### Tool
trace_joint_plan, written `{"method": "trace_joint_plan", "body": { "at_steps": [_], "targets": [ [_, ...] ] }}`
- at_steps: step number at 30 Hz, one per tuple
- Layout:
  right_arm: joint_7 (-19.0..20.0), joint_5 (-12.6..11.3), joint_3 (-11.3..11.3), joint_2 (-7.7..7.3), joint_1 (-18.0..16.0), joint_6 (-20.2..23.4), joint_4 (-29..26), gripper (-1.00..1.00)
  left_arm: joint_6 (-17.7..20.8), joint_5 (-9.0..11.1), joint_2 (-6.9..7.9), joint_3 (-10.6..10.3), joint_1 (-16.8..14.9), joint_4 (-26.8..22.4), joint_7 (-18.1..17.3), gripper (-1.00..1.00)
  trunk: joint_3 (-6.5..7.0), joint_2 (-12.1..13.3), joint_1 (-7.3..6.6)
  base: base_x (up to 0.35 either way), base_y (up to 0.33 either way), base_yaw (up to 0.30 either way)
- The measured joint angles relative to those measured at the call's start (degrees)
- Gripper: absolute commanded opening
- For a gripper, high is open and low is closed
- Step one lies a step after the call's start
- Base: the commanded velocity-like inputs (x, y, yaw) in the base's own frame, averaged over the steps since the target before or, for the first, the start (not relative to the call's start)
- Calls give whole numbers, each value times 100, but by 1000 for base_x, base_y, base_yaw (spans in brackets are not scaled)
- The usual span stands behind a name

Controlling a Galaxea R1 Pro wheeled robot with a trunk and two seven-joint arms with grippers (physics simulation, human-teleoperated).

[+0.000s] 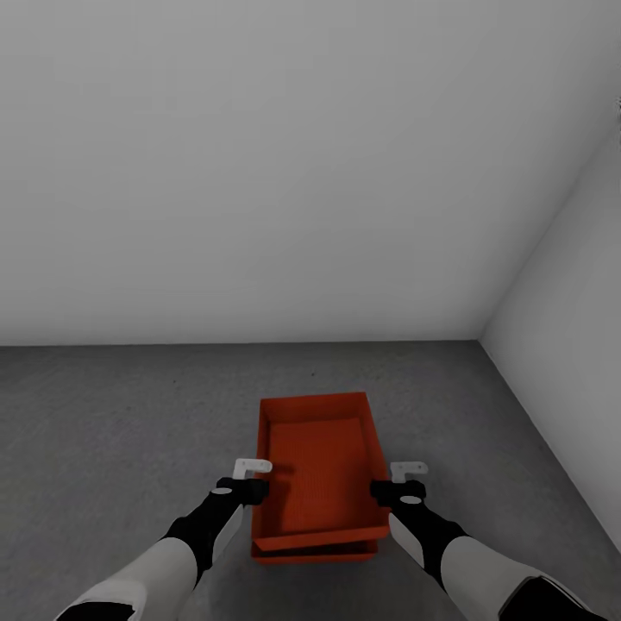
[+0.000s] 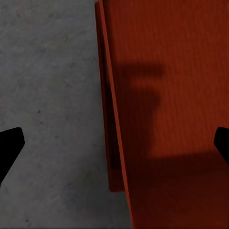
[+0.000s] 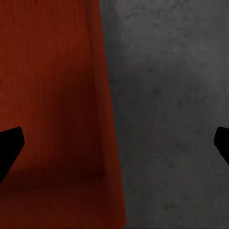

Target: Move the two storage containers from the living room to the garage. In the garage, place one container on the floor and stack the other container on top of it (either order is fine).

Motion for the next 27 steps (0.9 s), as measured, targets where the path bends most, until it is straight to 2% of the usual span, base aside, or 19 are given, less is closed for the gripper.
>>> {"method": "trace_joint_plan", "body": {
  "at_steps": [27],
  "targets": [
    [0,-1,0,9,0,4,0,100,-19,-34,6,0,0,2,19,100,246,0,0,0,0,0]
  ]
}}
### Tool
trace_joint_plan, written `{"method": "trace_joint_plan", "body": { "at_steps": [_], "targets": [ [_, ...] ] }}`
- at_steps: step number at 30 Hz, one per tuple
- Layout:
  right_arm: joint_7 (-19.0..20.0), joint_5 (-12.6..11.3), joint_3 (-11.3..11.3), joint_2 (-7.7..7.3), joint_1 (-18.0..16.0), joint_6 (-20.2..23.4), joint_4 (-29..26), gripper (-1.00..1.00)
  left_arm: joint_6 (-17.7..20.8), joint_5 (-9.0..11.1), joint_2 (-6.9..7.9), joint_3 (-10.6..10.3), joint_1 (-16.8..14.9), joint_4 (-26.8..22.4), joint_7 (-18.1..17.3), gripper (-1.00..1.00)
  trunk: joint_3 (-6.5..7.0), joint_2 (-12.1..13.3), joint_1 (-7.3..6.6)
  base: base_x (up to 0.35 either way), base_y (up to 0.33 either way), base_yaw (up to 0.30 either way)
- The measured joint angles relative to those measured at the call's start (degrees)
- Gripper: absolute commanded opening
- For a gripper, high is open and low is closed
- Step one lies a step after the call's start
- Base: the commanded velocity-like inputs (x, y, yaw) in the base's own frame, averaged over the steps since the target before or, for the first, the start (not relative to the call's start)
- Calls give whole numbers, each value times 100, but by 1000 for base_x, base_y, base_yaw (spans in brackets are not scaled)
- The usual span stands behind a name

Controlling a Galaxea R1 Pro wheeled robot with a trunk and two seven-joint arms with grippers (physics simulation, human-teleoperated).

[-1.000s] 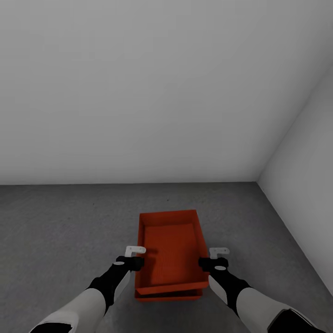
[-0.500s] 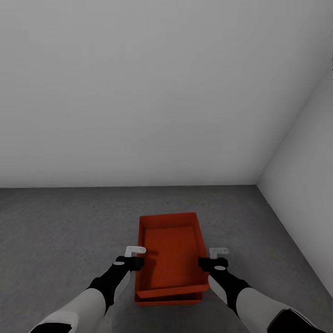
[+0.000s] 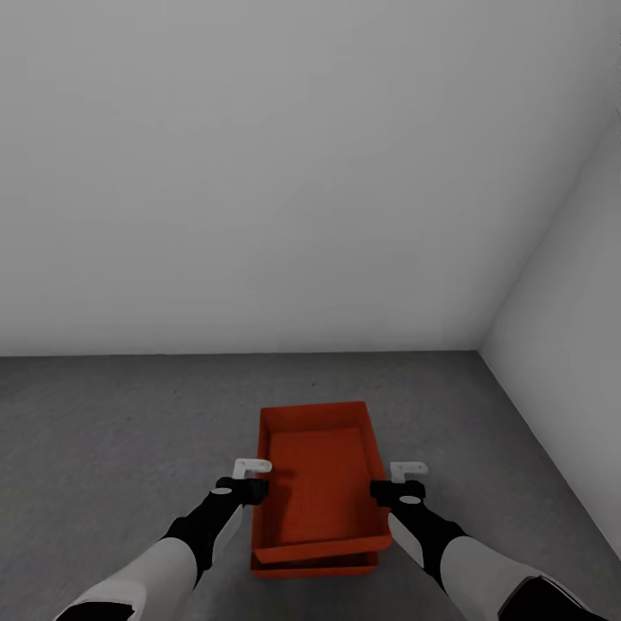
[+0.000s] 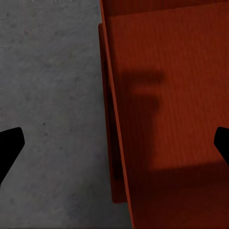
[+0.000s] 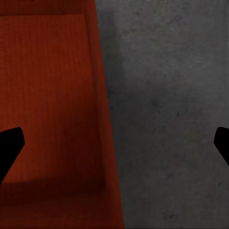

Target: Move the two storage containers from the living room to the garage. In the garage, place one container on the floor and stack the other container on top of it (either order is fine).

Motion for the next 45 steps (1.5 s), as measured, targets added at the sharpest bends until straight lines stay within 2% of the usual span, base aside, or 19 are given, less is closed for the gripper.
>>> {"method": "trace_joint_plan", "body": {
  "at_steps": [28,45],
  "targets": [
    [0,0,0,0,0,0,0,100,0,-1,1,0,0,-4,-10,100,255,0,0,-1,0,0],
    [0,0,0,0,0,0,0,100,13,34,-6,0,0,-18,-16,100,410,1,4,-309,0,0]
  ]
}}
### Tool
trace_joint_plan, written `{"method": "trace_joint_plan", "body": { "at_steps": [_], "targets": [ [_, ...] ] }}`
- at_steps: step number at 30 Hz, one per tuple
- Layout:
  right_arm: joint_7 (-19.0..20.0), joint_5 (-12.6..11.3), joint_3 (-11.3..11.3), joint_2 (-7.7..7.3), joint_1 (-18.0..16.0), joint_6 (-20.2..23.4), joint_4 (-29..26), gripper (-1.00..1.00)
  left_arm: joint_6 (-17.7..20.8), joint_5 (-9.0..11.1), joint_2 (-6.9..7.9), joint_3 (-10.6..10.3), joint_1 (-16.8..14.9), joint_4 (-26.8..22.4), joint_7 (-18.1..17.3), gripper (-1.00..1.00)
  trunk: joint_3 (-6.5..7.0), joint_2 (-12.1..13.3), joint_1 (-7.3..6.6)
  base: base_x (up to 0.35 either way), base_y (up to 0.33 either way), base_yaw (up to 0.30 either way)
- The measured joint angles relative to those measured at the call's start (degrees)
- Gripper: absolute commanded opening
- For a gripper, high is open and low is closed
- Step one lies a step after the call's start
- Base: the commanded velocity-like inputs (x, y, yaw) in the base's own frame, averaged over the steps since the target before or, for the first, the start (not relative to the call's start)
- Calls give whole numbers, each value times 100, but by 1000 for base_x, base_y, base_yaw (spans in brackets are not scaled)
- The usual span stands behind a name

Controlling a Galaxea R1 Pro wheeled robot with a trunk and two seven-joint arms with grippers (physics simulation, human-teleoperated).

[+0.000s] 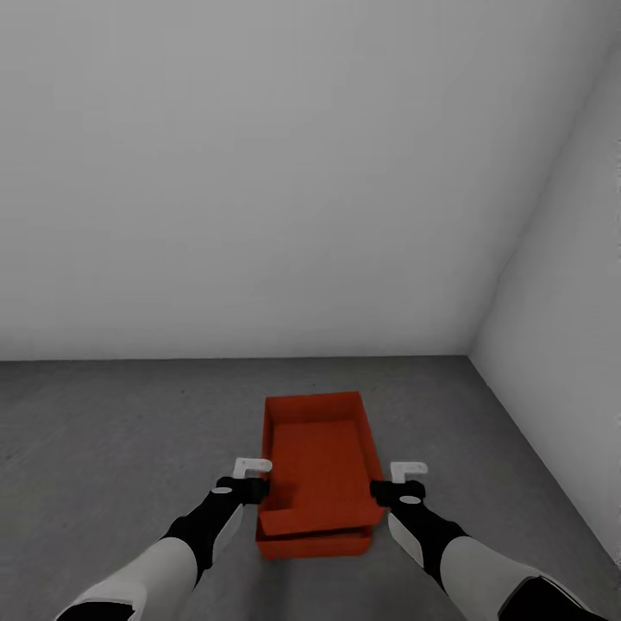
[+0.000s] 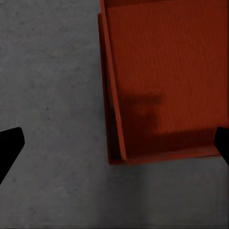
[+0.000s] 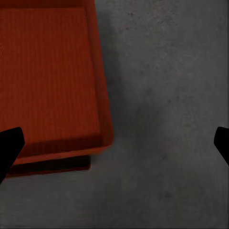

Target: Move the two storage containers from the living room to the garage. In the garage, place one container on the floor and stack the other container on top of it (either order is fine).

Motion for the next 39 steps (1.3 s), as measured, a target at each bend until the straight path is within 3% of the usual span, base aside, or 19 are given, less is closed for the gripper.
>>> {"method": "trace_joint_plan", "body": {
  "at_steps": [12,24,31,39],
  "targets": [
    [1,-2,1,-3,0,0,0,100,-7,-7,3,0,0,22,2,100,105,0,-1,-312,0,0],
    [27,-2,19,24,0,0,66,100,-2,3,12,0,0,99,-14,100,114,0,-4,-29,0,0],
    [74,-18,26,48,10,7,126,100,-25,26,84,11,1,1028,-36,100,114,0,-3,0,0,0],
    [110,-23,26,52,0,67,214,100,-14,68,111,20,0,1600,-20,100,114,0,-4,0,0,0]
  ]
}}
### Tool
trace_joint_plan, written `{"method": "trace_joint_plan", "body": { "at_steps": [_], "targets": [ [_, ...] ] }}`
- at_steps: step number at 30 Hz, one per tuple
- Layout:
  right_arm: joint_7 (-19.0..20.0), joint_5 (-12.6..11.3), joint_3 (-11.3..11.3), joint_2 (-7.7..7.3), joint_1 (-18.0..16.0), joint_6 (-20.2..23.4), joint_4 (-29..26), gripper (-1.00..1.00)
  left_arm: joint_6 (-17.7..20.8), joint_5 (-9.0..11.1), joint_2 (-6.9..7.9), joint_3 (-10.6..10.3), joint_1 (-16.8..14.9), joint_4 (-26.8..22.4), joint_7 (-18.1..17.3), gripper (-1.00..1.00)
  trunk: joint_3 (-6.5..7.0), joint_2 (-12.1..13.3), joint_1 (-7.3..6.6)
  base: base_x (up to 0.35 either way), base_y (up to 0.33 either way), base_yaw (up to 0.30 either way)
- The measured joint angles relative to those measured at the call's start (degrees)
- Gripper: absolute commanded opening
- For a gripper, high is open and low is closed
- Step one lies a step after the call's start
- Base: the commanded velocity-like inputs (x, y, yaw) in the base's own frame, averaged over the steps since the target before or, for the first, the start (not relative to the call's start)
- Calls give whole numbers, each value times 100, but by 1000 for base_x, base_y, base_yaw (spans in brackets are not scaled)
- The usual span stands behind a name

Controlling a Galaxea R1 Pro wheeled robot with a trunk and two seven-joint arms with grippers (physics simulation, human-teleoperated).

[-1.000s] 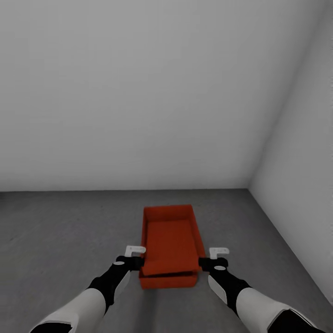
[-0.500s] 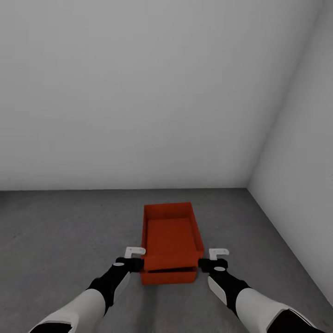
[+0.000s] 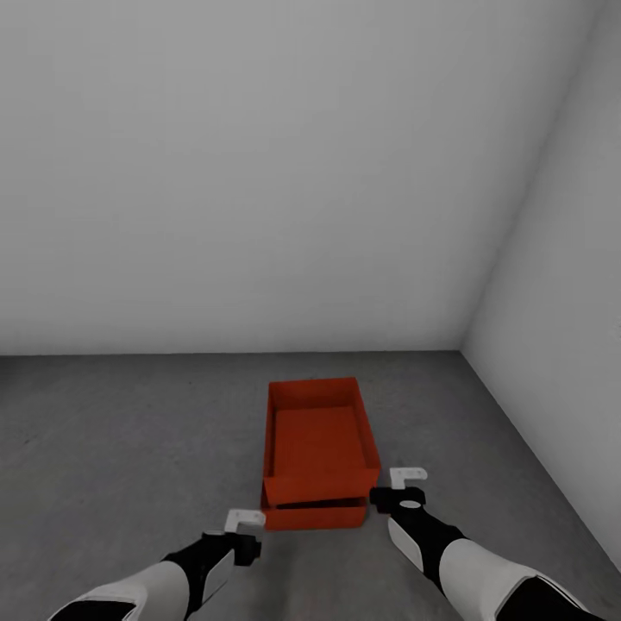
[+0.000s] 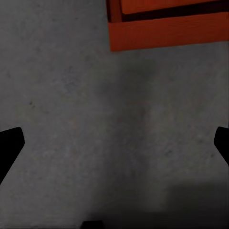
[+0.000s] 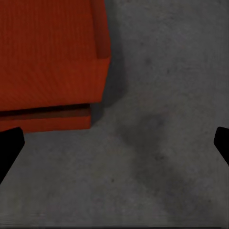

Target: Move the two storage containers from the living room to the garage. In the garage, place one container on the floor and stack the other container on top of it (either order is fine).

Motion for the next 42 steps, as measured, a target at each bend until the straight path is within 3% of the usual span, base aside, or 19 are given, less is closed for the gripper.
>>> {"method": "trace_joint_plan", "body": {
  "at_steps": [2,6,9,22,29,42],
  "targets": [
    [3,-1,0,-1,0,14,4,100,2,44,2,2,0,34,0,100,0,0,0,0,0,0],
    [5,-1,0,1,0,26,7,100,8,374,5,5,1,70,-1,100,0,0,0,0,0,0],
    [4,-1,0,1,0,28,7,100,9,495,10,6,1,79,-1,100,0,0,0,0,0,0],
    [5,-2,0,1,0,34,8,100,10,538,31,6,1,82,-1,100,0,0,0,0,0,0],
    [126,20,6,68,3,-21,654,100,14,545,30,6,2,110,-1,100,0,0,0,0,0,0],
    [204,30,3,106,888,-35,884,100,11,546,39,6,85,138,0,100,0,0,0,0,0,0]
  ]
}}
